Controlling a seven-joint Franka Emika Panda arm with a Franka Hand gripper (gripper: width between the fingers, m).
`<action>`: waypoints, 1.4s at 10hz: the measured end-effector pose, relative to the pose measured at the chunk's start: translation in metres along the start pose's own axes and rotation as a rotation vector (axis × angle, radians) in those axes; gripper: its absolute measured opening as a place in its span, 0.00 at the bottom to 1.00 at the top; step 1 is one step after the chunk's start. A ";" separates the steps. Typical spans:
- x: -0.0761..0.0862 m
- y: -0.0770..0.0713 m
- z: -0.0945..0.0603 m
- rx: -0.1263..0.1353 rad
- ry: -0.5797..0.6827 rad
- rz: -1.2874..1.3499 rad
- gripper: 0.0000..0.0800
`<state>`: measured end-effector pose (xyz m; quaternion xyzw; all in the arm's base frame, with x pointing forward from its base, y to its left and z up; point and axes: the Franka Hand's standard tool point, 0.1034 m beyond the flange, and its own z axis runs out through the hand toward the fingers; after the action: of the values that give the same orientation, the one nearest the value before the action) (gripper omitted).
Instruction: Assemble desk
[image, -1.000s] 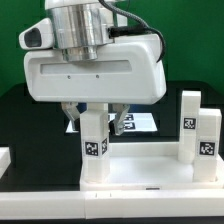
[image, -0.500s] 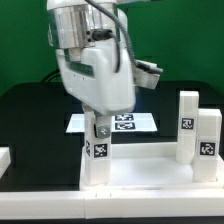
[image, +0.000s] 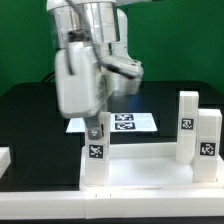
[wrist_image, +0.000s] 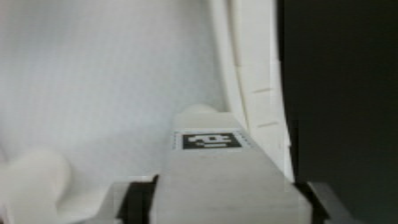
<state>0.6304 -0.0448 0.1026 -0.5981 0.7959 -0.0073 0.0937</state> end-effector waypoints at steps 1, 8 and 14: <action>0.000 0.000 0.000 -0.001 -0.001 -0.044 0.38; -0.002 -0.001 -0.002 -0.023 0.015 -0.997 0.81; -0.002 -0.003 -0.004 -0.062 0.015 -1.245 0.45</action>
Offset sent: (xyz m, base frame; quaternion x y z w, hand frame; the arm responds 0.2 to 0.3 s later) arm 0.0035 0.0060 0.0062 0.0074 -0.0231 -0.4497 0.8929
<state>0.6328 -0.0445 0.1068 -0.9522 0.2986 -0.0415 0.0491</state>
